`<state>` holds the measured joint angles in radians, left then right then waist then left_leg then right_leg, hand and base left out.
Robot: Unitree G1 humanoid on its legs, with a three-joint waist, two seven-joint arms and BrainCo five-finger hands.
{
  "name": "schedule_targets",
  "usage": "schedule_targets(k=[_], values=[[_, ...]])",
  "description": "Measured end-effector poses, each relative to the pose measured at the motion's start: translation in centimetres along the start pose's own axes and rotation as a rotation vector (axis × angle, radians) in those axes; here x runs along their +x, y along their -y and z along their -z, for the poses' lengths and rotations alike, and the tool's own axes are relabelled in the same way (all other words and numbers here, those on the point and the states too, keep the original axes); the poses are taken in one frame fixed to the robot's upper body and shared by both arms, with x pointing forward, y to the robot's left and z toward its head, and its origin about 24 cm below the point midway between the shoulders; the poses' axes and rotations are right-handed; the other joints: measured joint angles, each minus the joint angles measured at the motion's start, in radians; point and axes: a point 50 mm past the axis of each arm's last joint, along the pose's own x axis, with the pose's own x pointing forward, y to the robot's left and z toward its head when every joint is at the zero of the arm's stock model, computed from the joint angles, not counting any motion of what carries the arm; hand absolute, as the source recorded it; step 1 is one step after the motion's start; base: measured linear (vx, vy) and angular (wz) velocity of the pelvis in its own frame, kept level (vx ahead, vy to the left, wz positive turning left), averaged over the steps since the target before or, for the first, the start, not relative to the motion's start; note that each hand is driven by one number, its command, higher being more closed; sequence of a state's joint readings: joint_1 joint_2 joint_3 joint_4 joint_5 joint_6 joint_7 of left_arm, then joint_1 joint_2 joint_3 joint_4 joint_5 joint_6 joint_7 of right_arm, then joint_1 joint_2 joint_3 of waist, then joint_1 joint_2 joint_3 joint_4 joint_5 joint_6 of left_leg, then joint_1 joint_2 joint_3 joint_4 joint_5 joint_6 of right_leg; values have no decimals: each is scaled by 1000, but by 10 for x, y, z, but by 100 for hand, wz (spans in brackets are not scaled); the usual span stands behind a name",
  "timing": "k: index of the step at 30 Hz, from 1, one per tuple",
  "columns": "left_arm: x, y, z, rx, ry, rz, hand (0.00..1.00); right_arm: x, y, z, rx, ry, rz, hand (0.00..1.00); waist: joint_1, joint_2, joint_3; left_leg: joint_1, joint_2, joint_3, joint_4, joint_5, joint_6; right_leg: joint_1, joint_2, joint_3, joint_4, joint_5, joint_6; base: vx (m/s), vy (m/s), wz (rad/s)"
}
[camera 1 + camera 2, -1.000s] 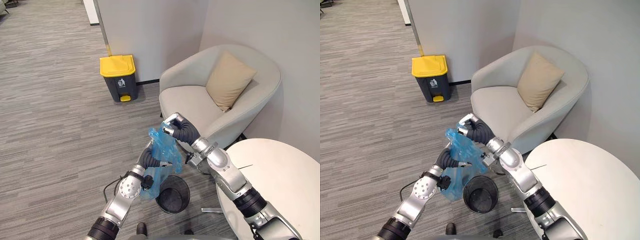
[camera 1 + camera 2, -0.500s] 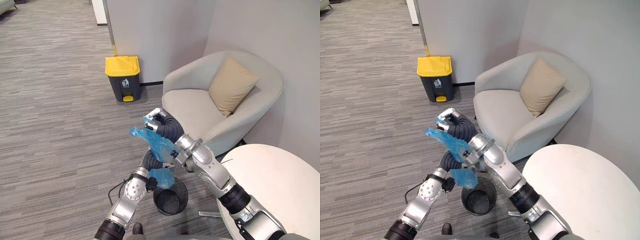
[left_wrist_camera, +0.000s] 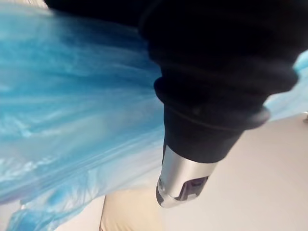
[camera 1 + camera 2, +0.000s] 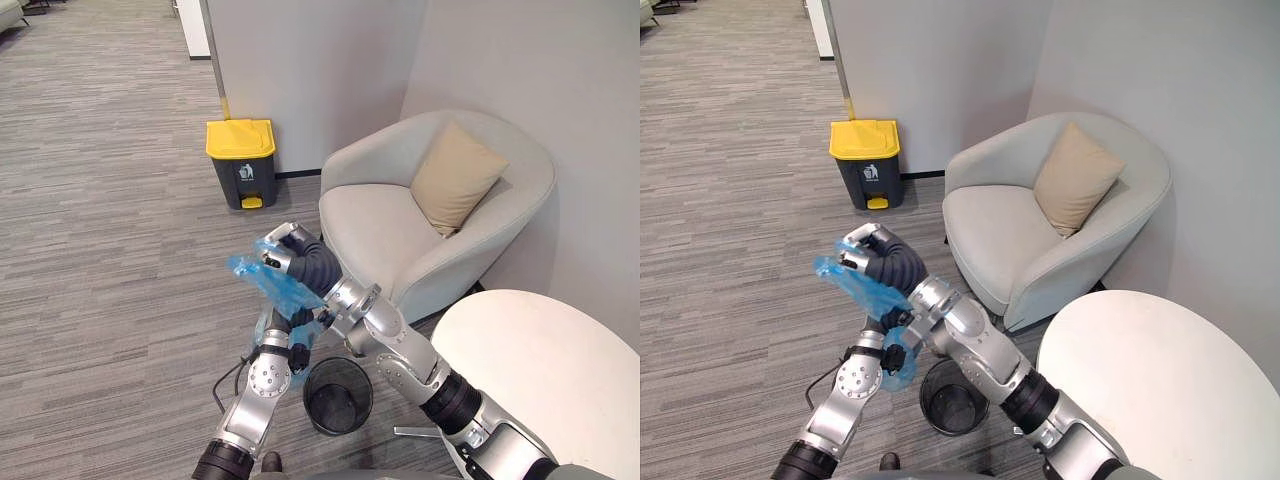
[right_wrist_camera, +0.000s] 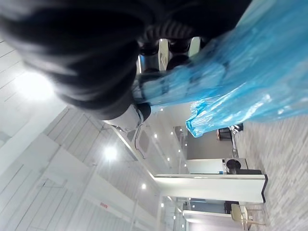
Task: Gather rubbish on tea table into small bin, then transfer packed bag to large trash can.
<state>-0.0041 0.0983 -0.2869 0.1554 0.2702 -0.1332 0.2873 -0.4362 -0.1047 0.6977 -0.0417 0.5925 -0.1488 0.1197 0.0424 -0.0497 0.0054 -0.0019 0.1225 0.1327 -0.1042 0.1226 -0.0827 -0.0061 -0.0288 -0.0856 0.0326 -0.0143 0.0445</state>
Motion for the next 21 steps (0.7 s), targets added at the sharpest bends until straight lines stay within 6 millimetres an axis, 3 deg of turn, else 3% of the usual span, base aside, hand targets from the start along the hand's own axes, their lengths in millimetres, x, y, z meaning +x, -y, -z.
schedule_targets(k=[12, 18, 19, 21], values=[[2, -1, 10, -9, -45, -6, 100, -3, -2, 5, 23, -15, 5, 100, -2, -5, -11, -1, 2, 3, 0, 0, 0, 0, -4, 4, -3, 1, -1, 0, 1, -1], [-1, 1, 19, -19, -90, 11, 100, -10, -1, 11, -68, -50, -5, 100, -5, -5, -11, -5, 4, 3, 0, 0, 0, 0, -3, 6, -3, 1, -2, 0, 0, 0], [-1, 1, 20, -19, -92, 20, 100, -11, -2, 11, -98, -56, -13, 0, -6, -4, -11, -5, 4, 4, 1, 0, 0, 0, -3, 7, -3, 1, -2, 0, 0, 0], [-1, 2, 21, -32, -100, 27, 100, -12, -2, 11, -152, -62, -17, 0, -6, -4, -11, -5, 4, 4, 1, -1, 0, 0, -3, 7, -3, 1, -2, 0, 0, 0]])
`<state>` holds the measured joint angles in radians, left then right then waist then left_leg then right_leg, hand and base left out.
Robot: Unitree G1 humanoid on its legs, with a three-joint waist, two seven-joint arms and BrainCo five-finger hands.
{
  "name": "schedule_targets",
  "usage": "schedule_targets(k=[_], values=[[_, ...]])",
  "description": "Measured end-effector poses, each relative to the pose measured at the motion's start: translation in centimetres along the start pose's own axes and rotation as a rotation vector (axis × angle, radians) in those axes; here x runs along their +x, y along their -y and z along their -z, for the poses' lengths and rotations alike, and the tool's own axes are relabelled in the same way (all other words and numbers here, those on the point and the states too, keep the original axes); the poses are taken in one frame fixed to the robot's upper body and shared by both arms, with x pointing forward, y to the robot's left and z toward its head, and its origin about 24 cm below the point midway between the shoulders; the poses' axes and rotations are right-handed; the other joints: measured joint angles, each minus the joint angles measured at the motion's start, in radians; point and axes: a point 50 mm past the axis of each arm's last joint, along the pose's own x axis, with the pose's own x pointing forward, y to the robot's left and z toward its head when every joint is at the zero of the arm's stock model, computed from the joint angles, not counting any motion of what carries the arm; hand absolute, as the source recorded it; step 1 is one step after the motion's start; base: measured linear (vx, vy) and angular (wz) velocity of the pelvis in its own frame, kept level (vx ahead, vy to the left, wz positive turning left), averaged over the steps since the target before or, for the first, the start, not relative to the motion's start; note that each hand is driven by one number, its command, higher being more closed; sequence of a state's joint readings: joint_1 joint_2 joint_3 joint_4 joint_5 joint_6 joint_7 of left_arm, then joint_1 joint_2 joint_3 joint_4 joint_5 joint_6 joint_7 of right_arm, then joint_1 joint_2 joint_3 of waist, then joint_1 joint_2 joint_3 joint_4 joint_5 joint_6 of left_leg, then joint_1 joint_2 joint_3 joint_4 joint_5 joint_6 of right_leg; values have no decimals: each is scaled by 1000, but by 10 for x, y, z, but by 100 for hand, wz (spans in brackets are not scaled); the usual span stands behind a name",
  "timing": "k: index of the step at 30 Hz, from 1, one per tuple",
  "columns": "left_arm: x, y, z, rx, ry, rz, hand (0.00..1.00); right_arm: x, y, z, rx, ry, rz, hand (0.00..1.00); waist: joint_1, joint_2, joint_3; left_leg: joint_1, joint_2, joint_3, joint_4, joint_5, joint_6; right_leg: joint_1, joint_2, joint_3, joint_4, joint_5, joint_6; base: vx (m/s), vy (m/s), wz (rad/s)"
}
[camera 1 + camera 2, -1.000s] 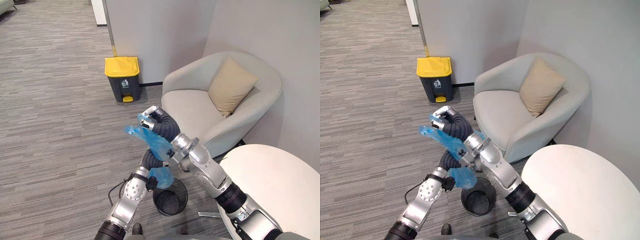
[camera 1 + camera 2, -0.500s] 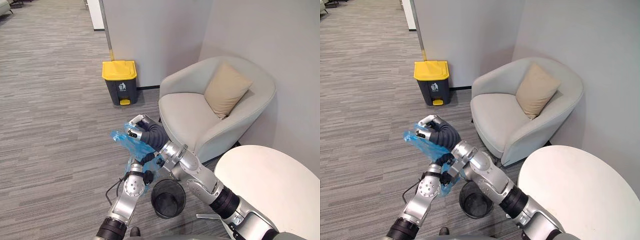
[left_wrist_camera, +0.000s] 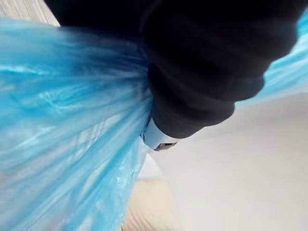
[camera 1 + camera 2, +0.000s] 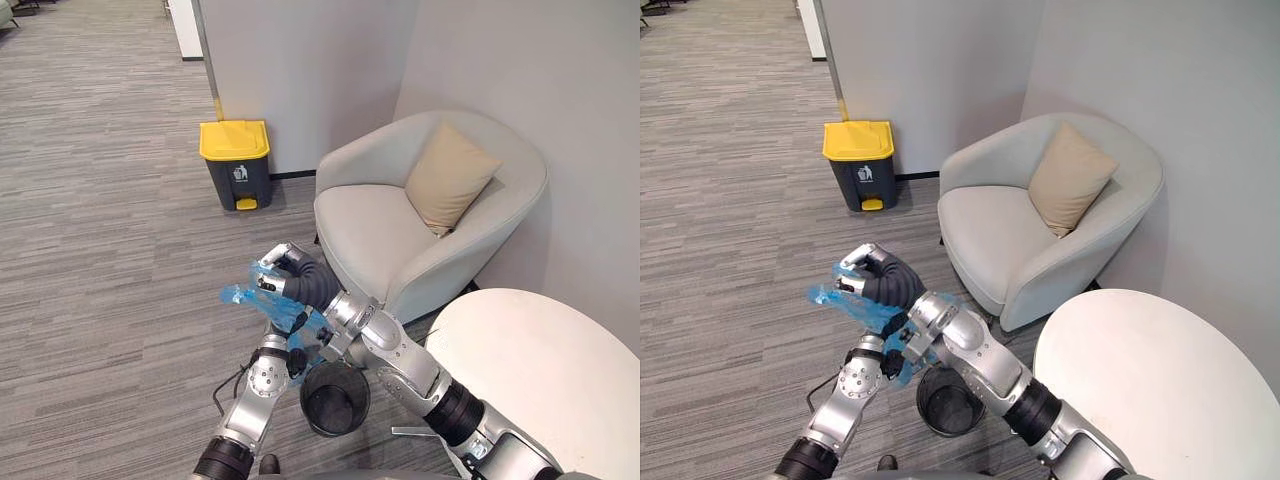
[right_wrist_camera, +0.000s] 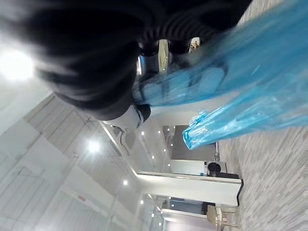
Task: Gather rubbish on tea table into small bin, then transfer packed bag to large trash can.
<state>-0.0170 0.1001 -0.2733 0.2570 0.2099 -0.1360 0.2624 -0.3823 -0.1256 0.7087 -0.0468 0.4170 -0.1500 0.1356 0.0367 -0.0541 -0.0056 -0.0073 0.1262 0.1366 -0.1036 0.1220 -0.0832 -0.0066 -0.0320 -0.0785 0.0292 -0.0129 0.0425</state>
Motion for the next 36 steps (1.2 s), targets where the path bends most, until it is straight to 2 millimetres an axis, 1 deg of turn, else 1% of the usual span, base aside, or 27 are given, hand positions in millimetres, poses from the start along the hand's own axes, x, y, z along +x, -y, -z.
schedule_targets(k=[8, 10, 11, 12, 14, 17, 19, 20, 22, 25, 30, 32, 33, 34, 35, 36], values=[[-7, -4, 12, -18, -54, -18, 100, -10, -1, 4, -191, -21, -2, 0, -4, 0, 0, 0, 1, 5, 0, -1, 0, -2, 0, 6, 0, 0, 0, 0, 0, 0], [-10, -9, 17, -21, -75, -26, 100, -19, 10, 4, -301, -42, 19, 0, -2, -1, 0, 0, 0, 7, 0, -1, 0, -4, 0, 8, 2, 0, 0, 0, 0, -2], [-10, -10, 18, -21, -78, -28, 100, -21, 12, 4, -329, -49, 21, 0, -1, -1, 0, 0, 0, 9, 0, -1, 0, -5, 0, 10, 2, 0, 0, 12, 4, -13], [-18, -17, 28, -24, -117, -40, 100, -49, 33, 2, -582, -128, 4, 0, 0, -1, 1, -3, 1, 18, 0, -1, 0, -13, 1, 21, 2, 2, -1, 19, 4, -13], [-18, -18, 29, -22, -119, -38, 100, -53, 34, 1, -623, -129, -9, 0, -1, -1, 1, -3, 3, 18, 0, -1, 0, -14, 3, 21, 2, 2, -2, 11, 1, -6], [-19, -20, 31, -13, -123, -40, 100, -58, 40, -2, -684, -138, -10, 0, -1, -1, 1, -3, 4, 19, 0, -1, 0, -14, 4, 22, 2, 3, -3, 0, 0, 0], [-22, -28, 37, -25, -150, -60, 100, -69, 49, -5, -783, -165, -9, 0, 2, -1, 2, -2, 4, 20, 0, -1, 0, -14, 4, 23, 2, 3, -4, 0, 0, 0], [-25, -33, 43, -23, -174, -75, 100, -76, 55, -7, -810, -183, 19, 0, 2, 0, 2, -2, 4, 20, 0, -1, 0, -14, 5, 23, 2, 3, -4, 0, 0, 0], [-31, -40, 49, -23, -202, -95, 100, -86, 61, -10, -839, -196, 73, 0, 1, 1, 4, -1, 5, 23, 0, -1, 0, -14, 5, 25, 2, 3, -4, 0, 1, -2], [-35, -45, 57, -19, -236, -111, 100, -99, 69, -12, -843, -215, 167, 0, 1, 5, 7, 1, 6, 26, 0, -1, 0, -13, 6, 27, 2, 4, -4, -3, 1, -3], [-45, -56, 70, -49, -297, -166, 100, -129, 77, -7, -787, -274, 344, 0, -3, 13, 16, 1, 9, 26, 0, -1, 0, -14, 9, 27, 1, 4, -5, 0, 0, 0], [-51, -61, 77, -52, -330, -178, 100, -140, 79, -2, -748, -303, 419, 0, -9, 17, 20, 2, 10, 26, 0, -1, -1, -14, 9, 27, -2, 4, -5, 0, 0, 0], [-57, -64, 83, -51, -360, -190, 100, -149, 82, 7, -710, -340, 471, 0, -18, 19, 21, 3, 9, 24, 0, -4, -4, -13, 10, 25, -6, 4, -5, 0, 0, 0], [-62, -67, 90, -51, -391, -202, 100, -160, 85, 18, -655, -387, 535, 0, -21, 20, 22, 3, 9, 23, 0, -6, -7, -13, 10, 24, -7, 4, -4, 0, 0, 0], [-64, -68, 92, -51, -405, -206, 100, -166, 87, 24, -629, -416, 570, 0, -21, 21, 23, 2, 9, 23, 0, -7, -8, -13, 10, 24, -8, 3, -3, 0, 0, 0], [-67, -69, 97, -53, -428, -208, 100, -179, 89, 36, -567, -475, 630, 0, -21, 23, 25, 2, 9, 23, 0, -8, -9, -12, 10, 24, -9, 0, 1, 0, 0, 0]])
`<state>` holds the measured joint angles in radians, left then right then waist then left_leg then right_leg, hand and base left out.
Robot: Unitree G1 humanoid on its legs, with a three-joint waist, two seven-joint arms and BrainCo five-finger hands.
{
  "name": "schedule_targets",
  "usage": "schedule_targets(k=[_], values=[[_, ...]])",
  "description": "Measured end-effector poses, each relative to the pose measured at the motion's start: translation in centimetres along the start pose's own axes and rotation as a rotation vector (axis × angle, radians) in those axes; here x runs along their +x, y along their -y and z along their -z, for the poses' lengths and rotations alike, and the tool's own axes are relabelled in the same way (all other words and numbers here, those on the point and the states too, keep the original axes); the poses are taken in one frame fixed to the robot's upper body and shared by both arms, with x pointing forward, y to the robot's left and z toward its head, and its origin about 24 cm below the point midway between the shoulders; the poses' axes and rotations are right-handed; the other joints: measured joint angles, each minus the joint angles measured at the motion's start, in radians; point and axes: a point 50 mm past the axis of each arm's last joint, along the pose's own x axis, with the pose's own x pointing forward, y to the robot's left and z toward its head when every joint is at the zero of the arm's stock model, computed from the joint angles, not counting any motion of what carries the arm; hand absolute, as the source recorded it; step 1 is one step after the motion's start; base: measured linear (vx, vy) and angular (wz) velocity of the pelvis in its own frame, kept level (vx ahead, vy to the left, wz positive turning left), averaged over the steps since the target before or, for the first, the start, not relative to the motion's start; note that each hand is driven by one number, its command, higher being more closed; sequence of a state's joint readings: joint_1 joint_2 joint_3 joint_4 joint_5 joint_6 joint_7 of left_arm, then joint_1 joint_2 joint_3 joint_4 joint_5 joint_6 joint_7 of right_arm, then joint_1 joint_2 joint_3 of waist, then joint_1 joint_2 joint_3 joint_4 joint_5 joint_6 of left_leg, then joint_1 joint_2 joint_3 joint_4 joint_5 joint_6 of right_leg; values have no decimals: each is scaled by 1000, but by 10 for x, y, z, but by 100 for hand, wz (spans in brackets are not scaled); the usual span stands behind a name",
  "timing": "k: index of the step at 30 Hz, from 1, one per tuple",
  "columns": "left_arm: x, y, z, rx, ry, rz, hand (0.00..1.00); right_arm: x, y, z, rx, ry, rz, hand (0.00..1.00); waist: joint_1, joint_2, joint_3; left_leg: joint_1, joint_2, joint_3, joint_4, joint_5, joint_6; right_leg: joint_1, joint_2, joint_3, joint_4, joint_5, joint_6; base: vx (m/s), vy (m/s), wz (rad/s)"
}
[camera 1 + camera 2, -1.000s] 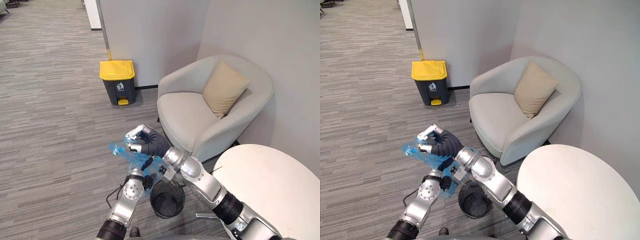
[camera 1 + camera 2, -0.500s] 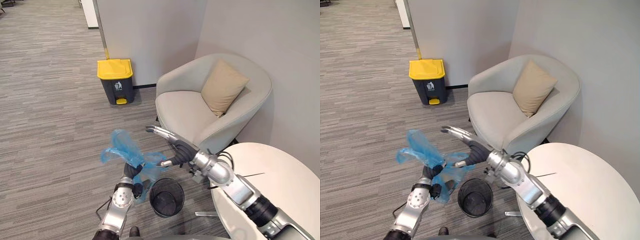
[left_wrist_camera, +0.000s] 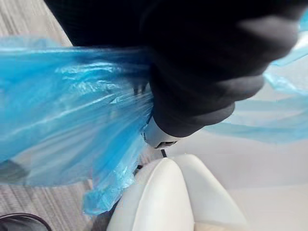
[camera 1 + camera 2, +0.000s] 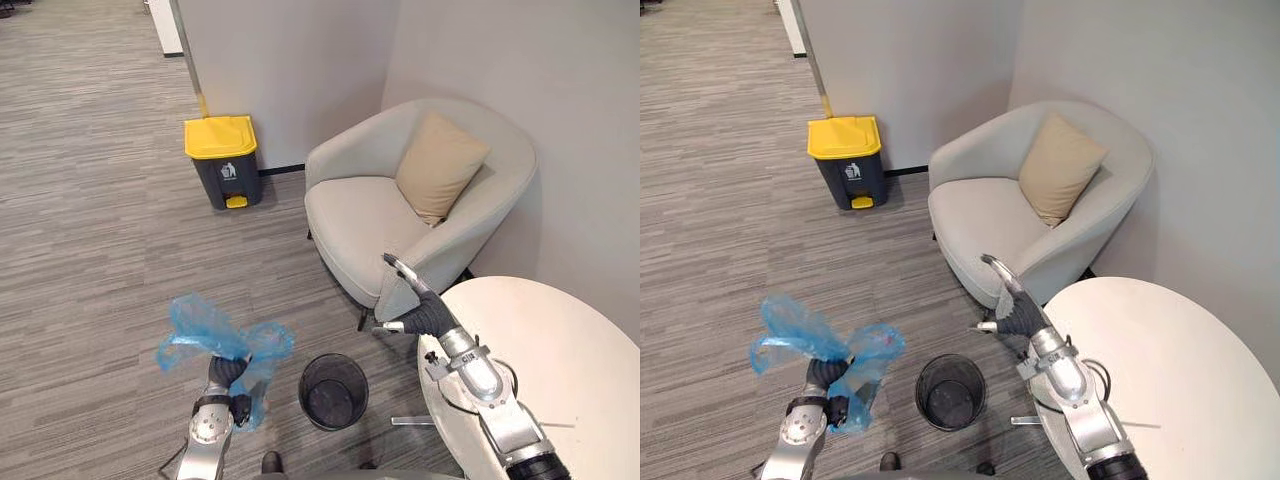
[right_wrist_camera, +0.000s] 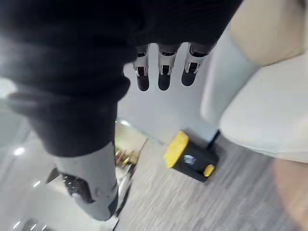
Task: Gather rubbish on tea table into small bin, then transfer packed bag to large trash can.
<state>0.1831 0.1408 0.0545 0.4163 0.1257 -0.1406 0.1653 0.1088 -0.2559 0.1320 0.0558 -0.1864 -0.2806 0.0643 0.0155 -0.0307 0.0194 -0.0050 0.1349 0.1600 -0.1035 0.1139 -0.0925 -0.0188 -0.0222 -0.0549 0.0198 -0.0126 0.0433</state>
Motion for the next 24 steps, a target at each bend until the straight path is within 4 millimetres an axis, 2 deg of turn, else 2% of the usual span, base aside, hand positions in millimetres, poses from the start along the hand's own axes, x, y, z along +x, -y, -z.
schedule_targets(k=[1, 5, 11, 24], values=[[-1, -2, 4, -1, -17, 5, 100, -6, -1, 15, 48, -80, 22, 0, 0, 3, 2, 0, -1, 0, 0, -2, -1, 1, 0, 0, -2, -1, 1, 0, 0, 0], [-6, -8, 19, -3, -74, 6, 100, -25, -6, 52, 173, -269, 62, 0, -1, 16, 10, 0, -4, 0, 1, -7, 0, 3, 0, -2, -4, -3, 4, 0, 0, 0], [-12, -8, 41, -3, -174, 35, 100, -50, -25, 92, 307, -482, 43, 0, -2, 26, 18, 4, -13, -8, 5, -10, 5, 13, -8, -11, -5, -5, 6, 0, 0, 3], [-21, -4, 65, 0, -285, 73, 100, -74, -45, 118, 408, -661, 51, 0, -2, 27, 20, 14, -25, -11, 5, -16, 11, 14, -20, -15, 15, -26, 14, 0, 0, 1]])
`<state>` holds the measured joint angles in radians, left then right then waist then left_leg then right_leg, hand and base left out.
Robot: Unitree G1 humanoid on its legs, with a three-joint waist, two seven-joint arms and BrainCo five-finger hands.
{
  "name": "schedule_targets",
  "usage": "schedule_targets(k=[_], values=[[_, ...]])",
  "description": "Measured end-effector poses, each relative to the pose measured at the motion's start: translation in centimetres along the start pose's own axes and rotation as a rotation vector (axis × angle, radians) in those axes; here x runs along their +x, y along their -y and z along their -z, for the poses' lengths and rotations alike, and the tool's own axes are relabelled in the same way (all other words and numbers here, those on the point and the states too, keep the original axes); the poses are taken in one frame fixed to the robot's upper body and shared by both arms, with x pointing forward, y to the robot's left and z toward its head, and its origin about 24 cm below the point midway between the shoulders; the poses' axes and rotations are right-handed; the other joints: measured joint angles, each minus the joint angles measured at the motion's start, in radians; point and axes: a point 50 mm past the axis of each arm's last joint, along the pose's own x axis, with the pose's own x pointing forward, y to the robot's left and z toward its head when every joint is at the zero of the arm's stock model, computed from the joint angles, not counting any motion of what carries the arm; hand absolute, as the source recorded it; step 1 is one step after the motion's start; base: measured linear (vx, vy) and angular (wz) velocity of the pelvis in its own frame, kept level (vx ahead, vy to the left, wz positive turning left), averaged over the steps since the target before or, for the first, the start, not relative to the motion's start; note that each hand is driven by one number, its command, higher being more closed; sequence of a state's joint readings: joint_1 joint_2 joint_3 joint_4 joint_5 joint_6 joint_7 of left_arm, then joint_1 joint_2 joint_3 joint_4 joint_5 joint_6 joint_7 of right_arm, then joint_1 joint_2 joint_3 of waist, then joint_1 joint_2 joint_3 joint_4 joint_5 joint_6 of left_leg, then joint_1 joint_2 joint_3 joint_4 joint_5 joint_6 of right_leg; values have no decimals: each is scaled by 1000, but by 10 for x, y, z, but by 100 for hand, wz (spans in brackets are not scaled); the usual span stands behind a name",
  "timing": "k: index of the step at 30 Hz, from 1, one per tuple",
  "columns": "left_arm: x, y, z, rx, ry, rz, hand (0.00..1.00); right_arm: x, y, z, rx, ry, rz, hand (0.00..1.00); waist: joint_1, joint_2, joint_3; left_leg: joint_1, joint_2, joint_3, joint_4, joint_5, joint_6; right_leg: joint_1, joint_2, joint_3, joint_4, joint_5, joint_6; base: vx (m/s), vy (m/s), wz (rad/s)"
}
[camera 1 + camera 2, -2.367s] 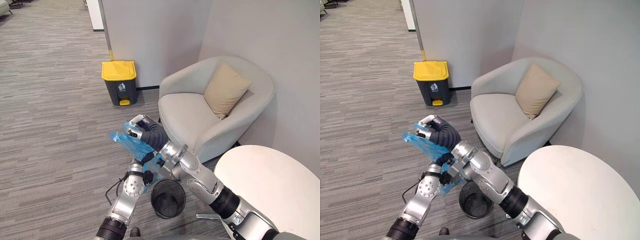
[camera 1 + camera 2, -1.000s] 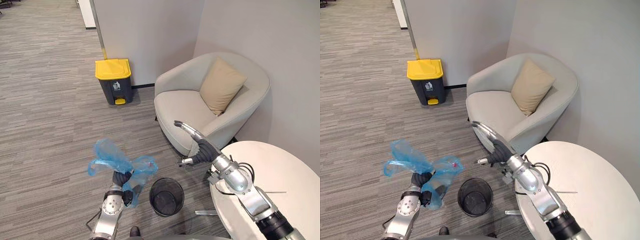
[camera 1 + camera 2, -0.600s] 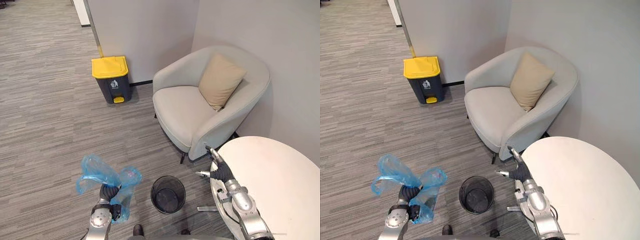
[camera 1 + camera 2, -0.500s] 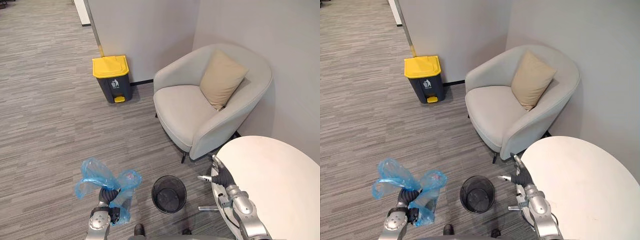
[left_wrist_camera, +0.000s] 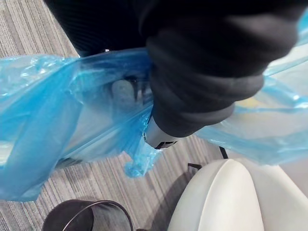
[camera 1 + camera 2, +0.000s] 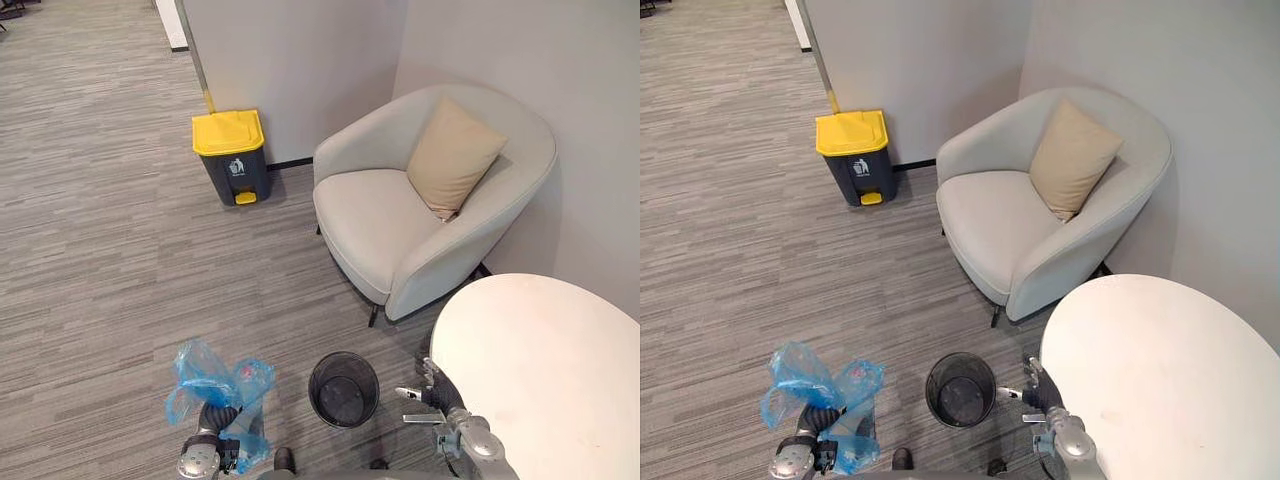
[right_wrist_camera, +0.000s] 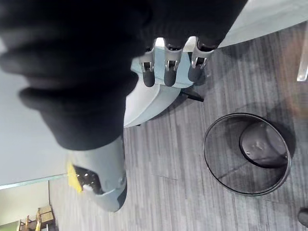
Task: Gather rubbish on tea table into small bin, then transfer packed bag to large trash can.
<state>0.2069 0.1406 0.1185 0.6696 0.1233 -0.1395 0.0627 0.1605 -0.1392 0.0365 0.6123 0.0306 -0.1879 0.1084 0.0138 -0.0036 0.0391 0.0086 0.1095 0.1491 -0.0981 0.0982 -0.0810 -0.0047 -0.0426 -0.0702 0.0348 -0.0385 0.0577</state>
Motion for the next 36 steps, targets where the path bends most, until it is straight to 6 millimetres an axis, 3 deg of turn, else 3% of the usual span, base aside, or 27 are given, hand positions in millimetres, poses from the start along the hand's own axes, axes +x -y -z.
schedule_targets(k=[14, 17, 21, 23, 26, 28, 30, 32, 34, 35, 36], values=[[-3, 5, 11, 3, -44, 38, 100, 6, 2, 7, -27, -62, 22, 0, 2, -2, 37, 0, -14, 71, 5, -10, 14, -69, -12, 74, 67, -6, 5, -1, 14, -14], [-2, 5, 9, -24, -37, 34, 100, 14, 3, -5, -79, -35, 38, 0, 3, -11, 75, -47, -12, 105, 123, -70, 24, -110, -19, 112, 139, -23, 15, -38, 6, -37], [5, 5, -14, -52, 46, 31, 100, 17, 9, -10, -133, -28, 80, 0, 0, -8, 110, -172, 5, 85, 364, -169, 51, -193, -34, 123, 297, -77, 28, -110, 12, 6], [7, 3, -28, -63, 101, 25, 100, 16, 4, -9, -139, -33, 75, 0, -1, -1, 126, -216, 14, 60, 398, -180, 63, -243, -43, 123, 528, -170, 51, -170, -28, 52], [4, 3, -29, -61, 115, 23, 100, 17, -3, -12, -154, -18, 54, 0, 13, -27, 120, -274, 7, -1, 449, -168, 47, -226, -45, 131, 742, -263, 93, -126, -170, 58], [4, 4, -32, -69, 126, 22, 100, 19, -3, -21, -164, 20, 61, 0, 25, -44, 112, -333, 9, -40, 447, -126, 20, -222, -18, 148, 656, -313, 59, -195, -262, 48], [2, 18, -34, -100, 133, 49, 100, 23, 3, -32, -186, 50, 73, 0, 39, 1, 122, -359, 30, -86, 344, -39, -2, -190, 36, 133, 498, -330, -25, -255, -215, 40], [1, 28, -37, -115, 143, 71, 100, 22, 7, -30, -193, 43, 93, 0, 30, 38, 131, -343, 56, -126, 237, 15, -17, -187, 64, 67, 465, -290, -57, -236, -170, 60], [0, 29, -37, -108, 144, 76, 100, 20, 9, -27, -194, 35, 101, 0, 31, 56, 137, -337, 78, -115, 194, -15, -45, -172, 77, 21, 426, -255, -83, -233, -163, 69], [3, 30, -43, -100, 160, 84, 100, 21, 11, -29, -188, 41, 110, 0, 24, 49, 147, -357, 85, -60, 226, -58, -44, -159, 57, -27, 371, -216, -108, -241, -133, 92], [5, 32, -48, -95, 176, 93, 100, 20, 13, -28, -182, 37, 123, 0, 24, 40, 152, -375, 76, -26, 294, -58, -40, -158, 34, -50, 354, -201, -112, -197, -86, 88]])
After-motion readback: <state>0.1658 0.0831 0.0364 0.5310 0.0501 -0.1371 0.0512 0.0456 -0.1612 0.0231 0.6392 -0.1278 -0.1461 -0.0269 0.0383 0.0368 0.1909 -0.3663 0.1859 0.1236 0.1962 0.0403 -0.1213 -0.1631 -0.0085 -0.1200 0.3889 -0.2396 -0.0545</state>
